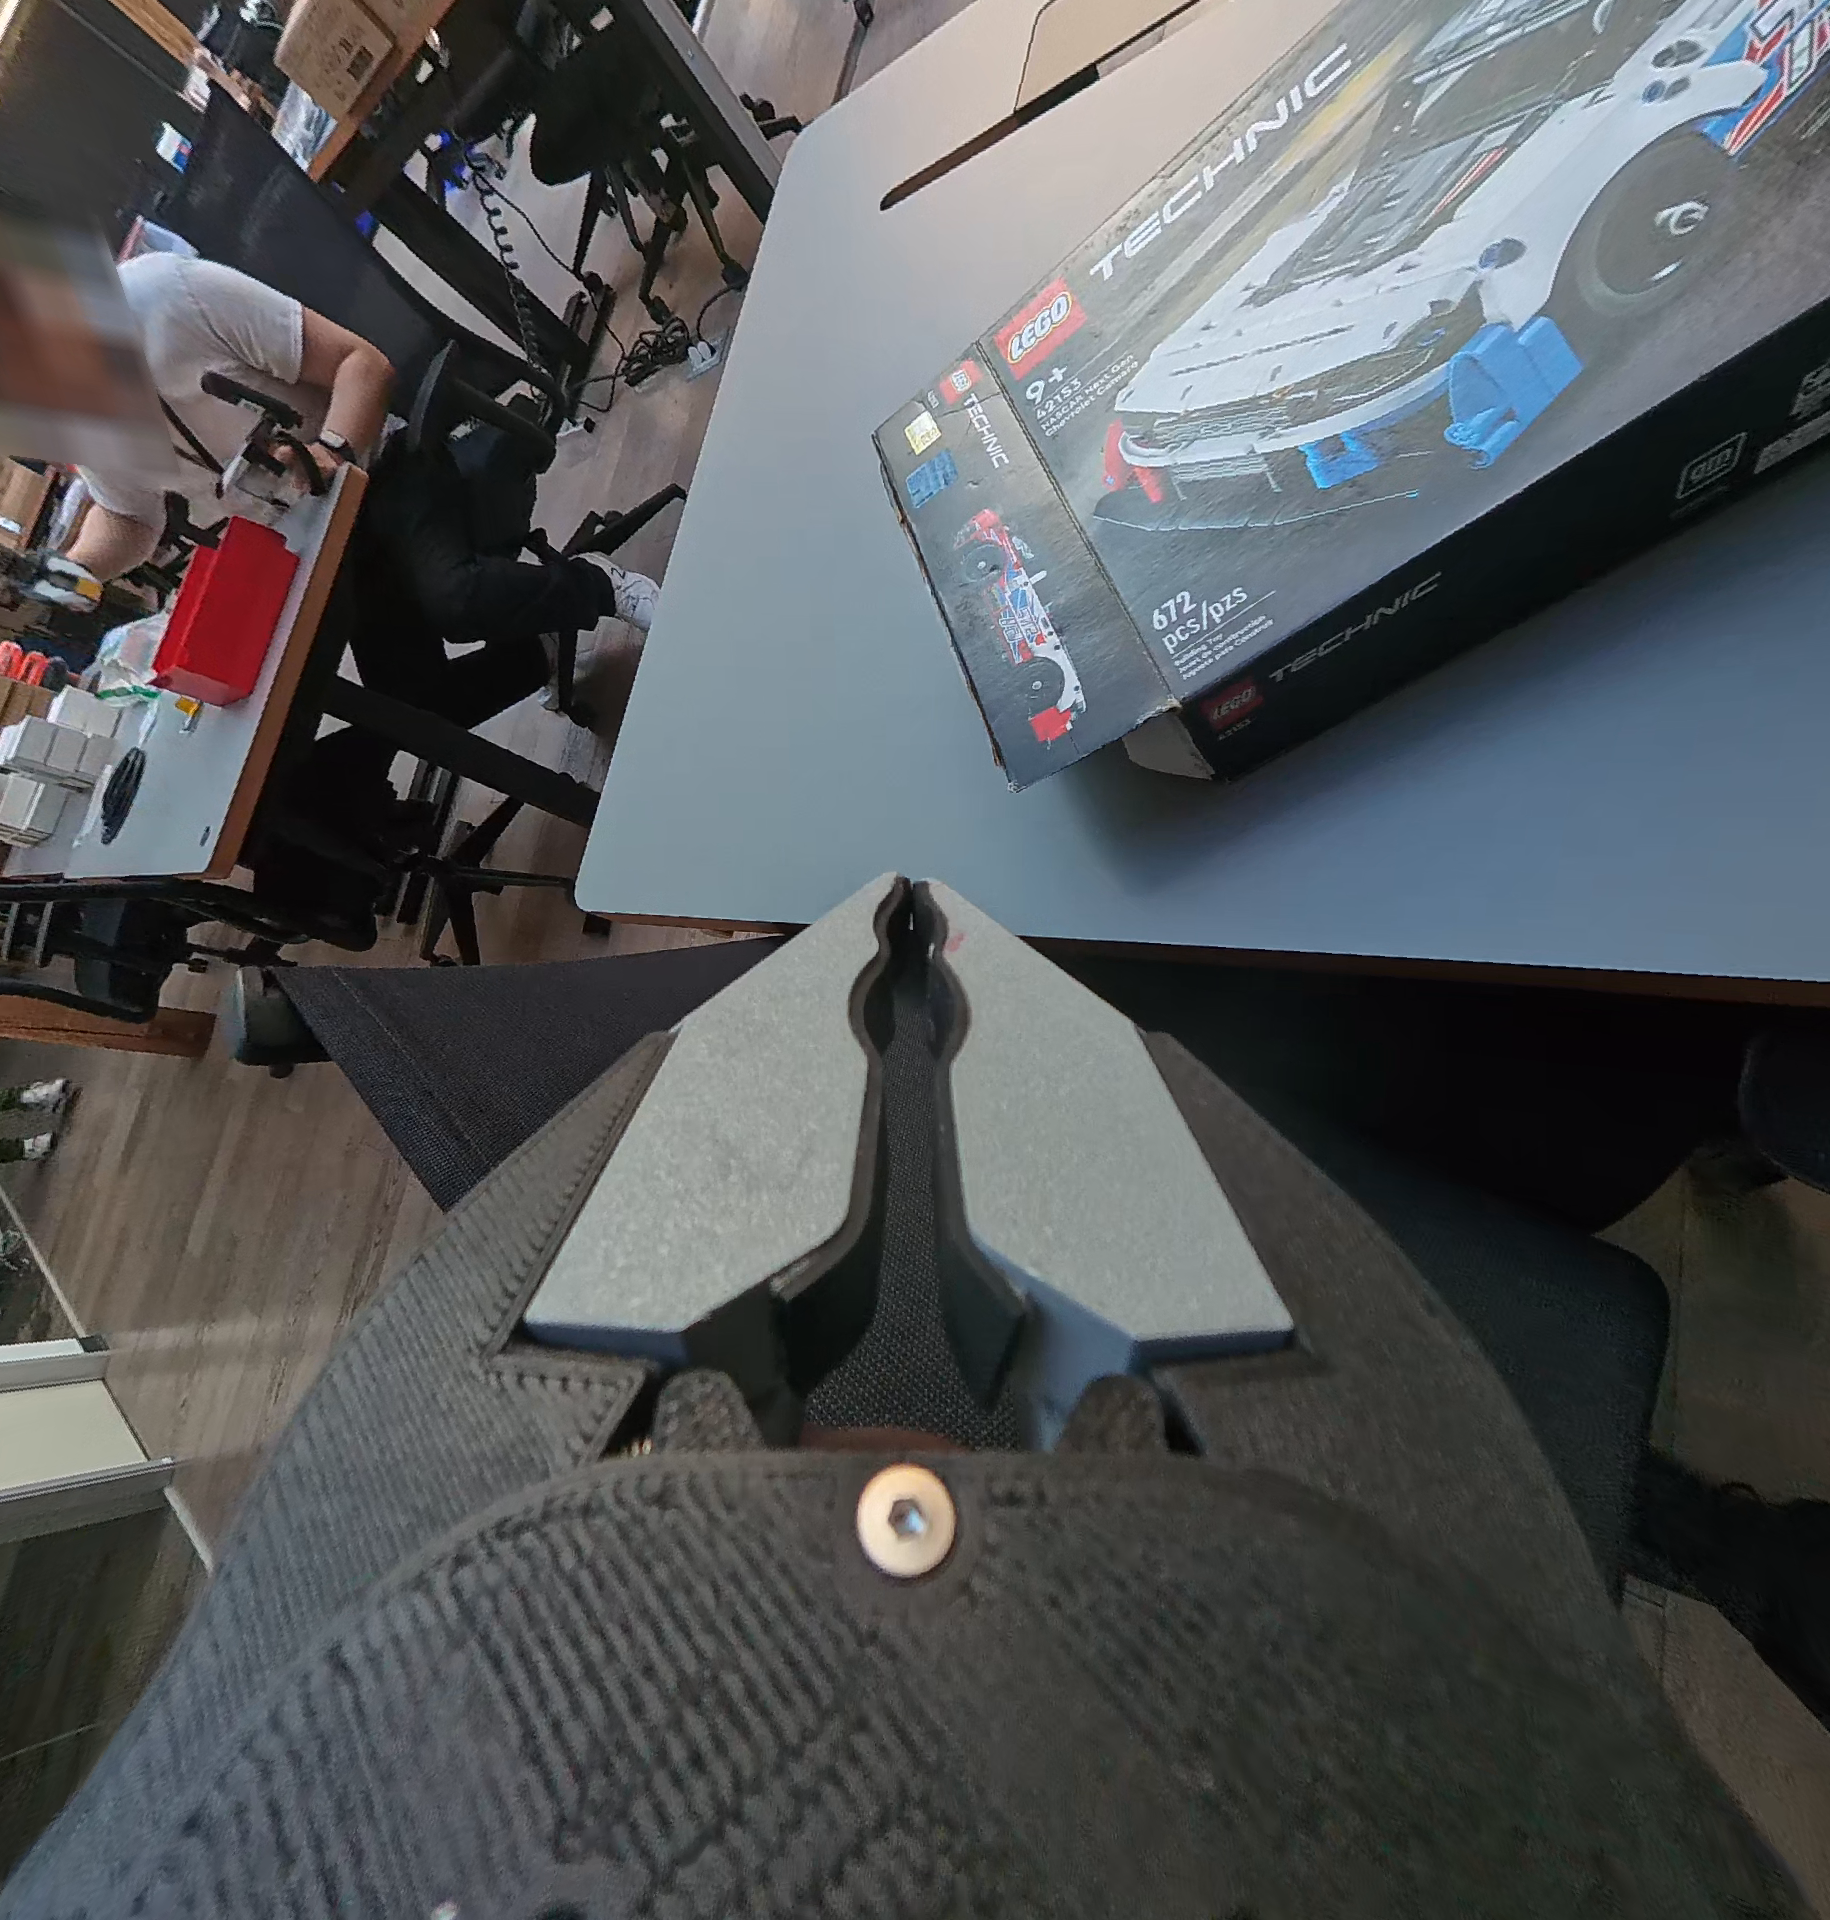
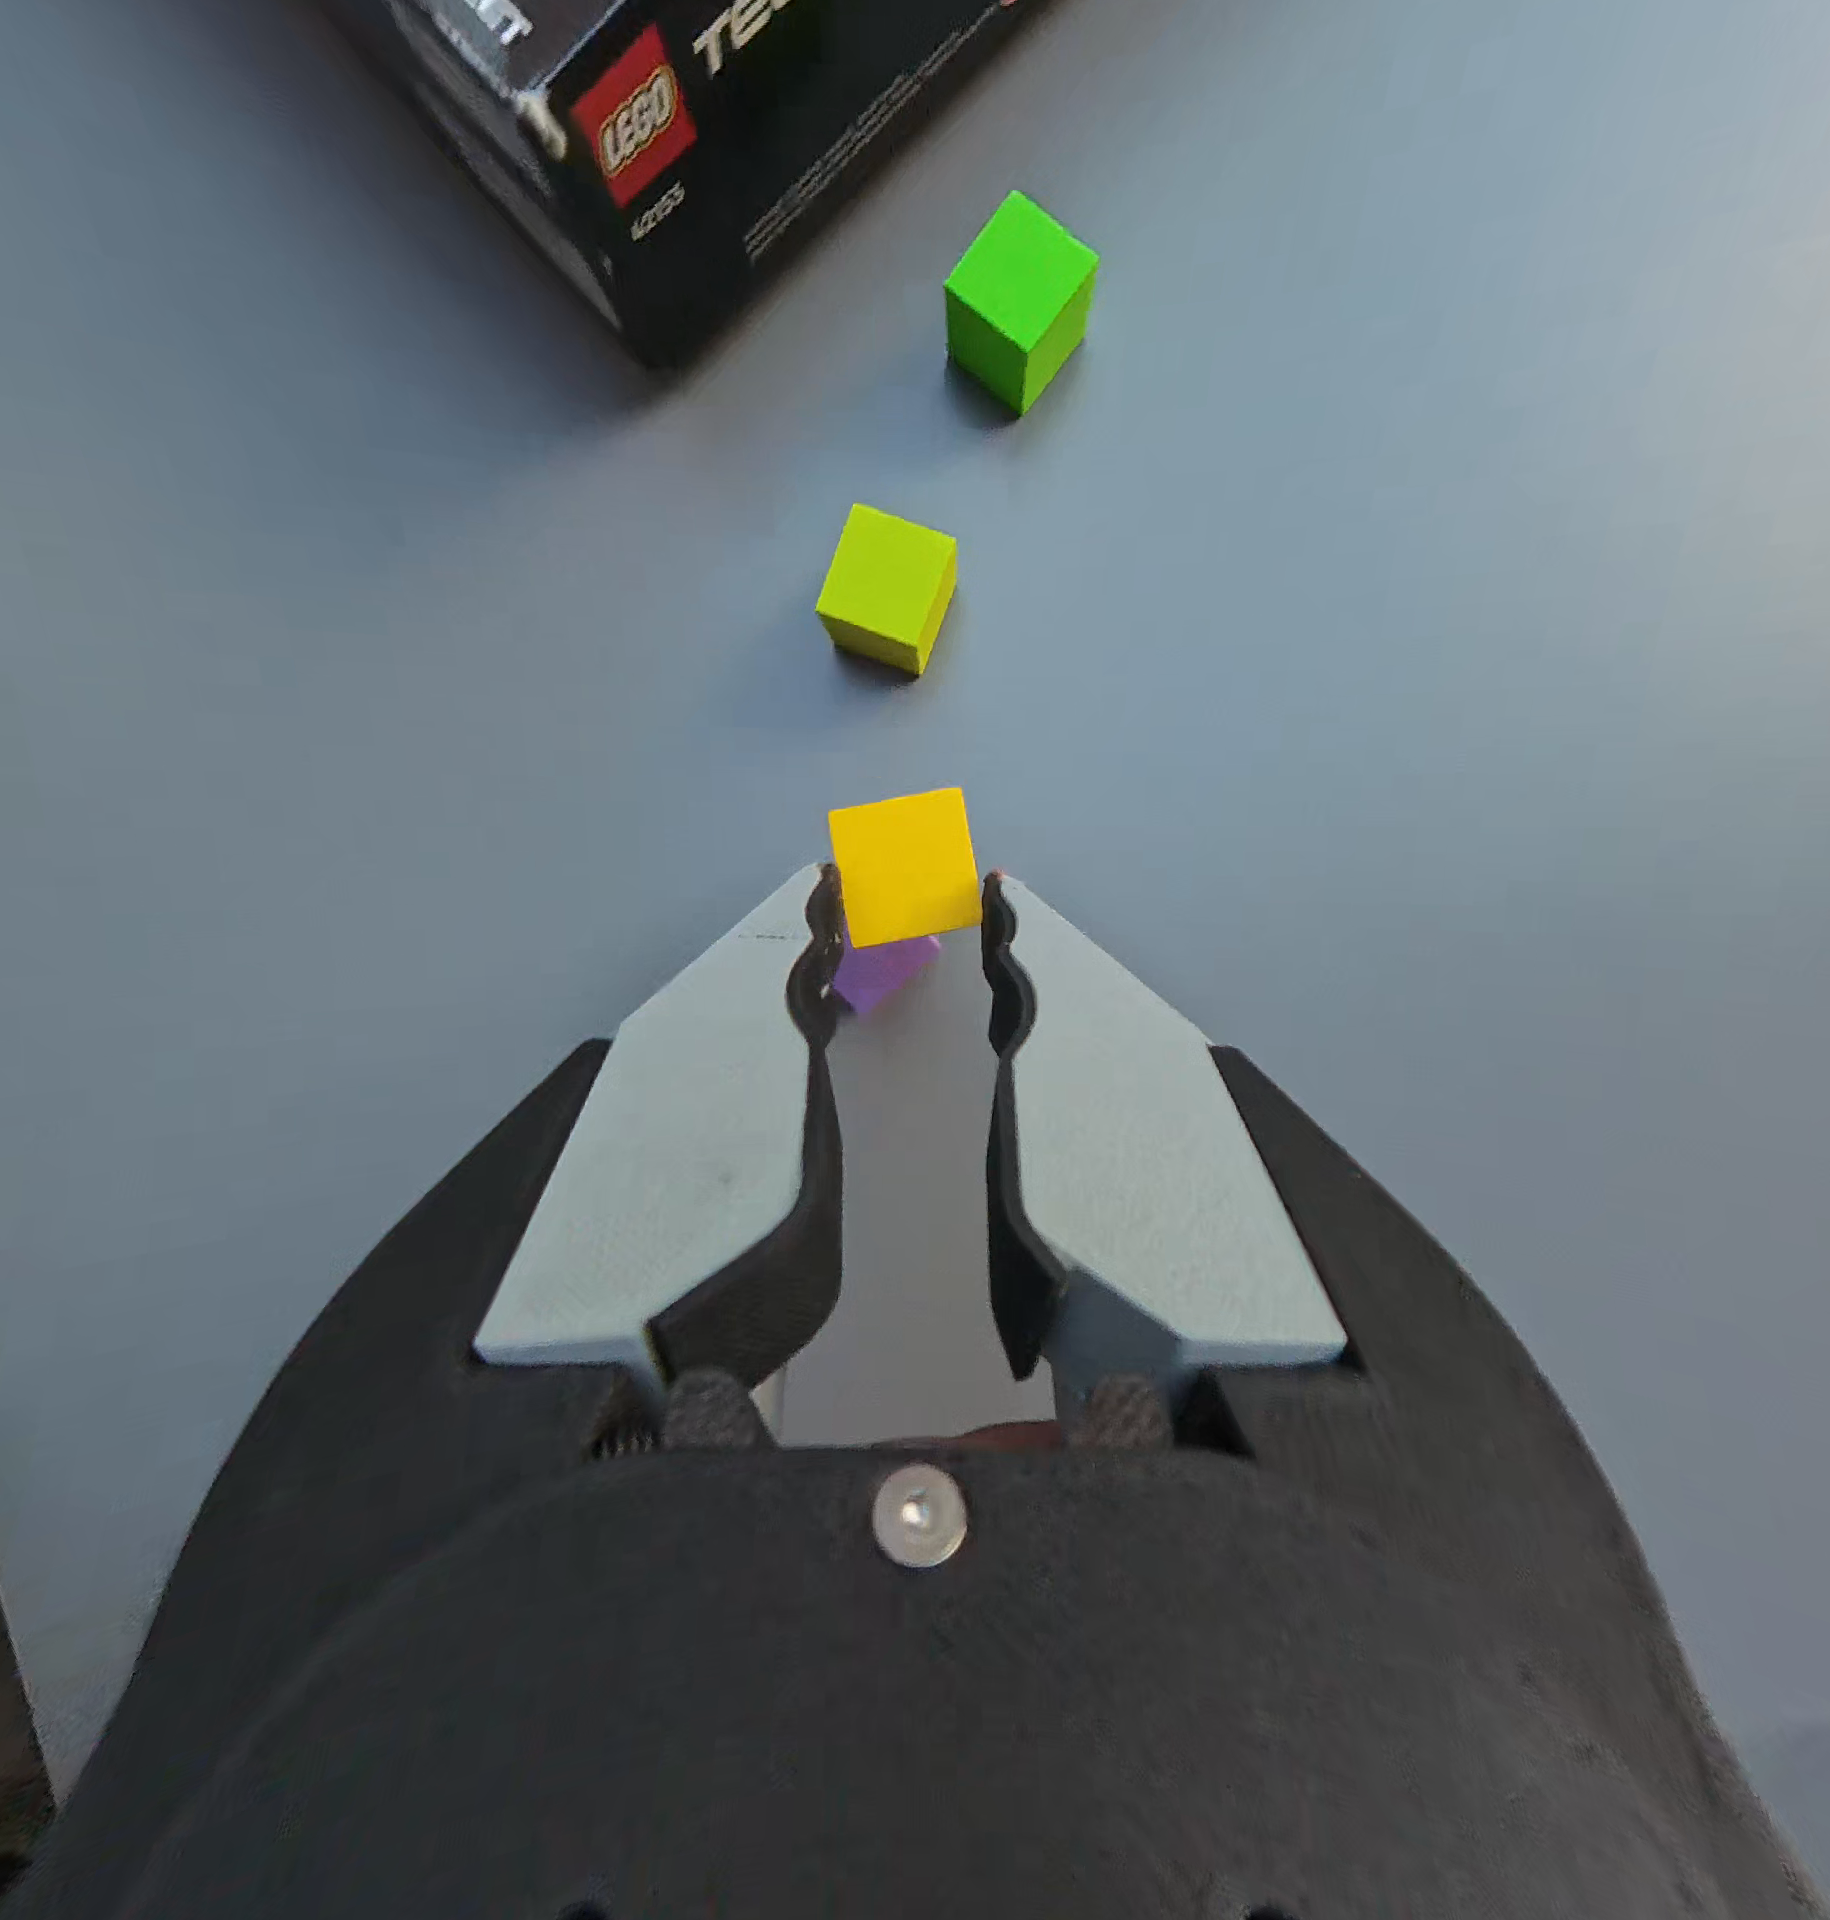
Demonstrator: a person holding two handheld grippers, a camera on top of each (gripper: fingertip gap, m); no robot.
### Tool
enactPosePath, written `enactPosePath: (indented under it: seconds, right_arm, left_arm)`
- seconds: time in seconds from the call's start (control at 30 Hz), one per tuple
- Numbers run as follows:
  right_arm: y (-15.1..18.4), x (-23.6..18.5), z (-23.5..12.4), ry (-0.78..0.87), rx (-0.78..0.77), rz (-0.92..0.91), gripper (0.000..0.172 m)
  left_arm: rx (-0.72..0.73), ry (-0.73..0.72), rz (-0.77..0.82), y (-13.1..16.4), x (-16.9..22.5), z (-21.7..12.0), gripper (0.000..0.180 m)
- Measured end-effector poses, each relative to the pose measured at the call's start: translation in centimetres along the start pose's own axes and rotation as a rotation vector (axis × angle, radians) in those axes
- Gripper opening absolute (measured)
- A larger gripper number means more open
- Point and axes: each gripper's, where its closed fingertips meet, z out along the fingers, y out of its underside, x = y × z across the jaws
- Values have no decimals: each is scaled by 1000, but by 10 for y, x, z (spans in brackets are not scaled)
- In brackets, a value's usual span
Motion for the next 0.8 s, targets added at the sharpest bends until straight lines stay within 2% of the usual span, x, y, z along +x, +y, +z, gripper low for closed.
enactPosePath:
  seconds: [0.13,0.37,0.63,0.8]
  right_arm:
    - [13,-7,1,-12,-71,-107,24]
    - [24,-9,11,-65,-81,-61,24]
    - [26,-14,13,-61,-93,-97,25]
    - [23,-15,11,-51,-77,-89,34]
  left_arm:
    - [-1,2,5,0,1,0,0]
    - [0,-7,5,0,0,0,0]
    - [2,-10,0,-1,-1,-1,0]
    - [3,-11,1,-1,-1,-1,0]
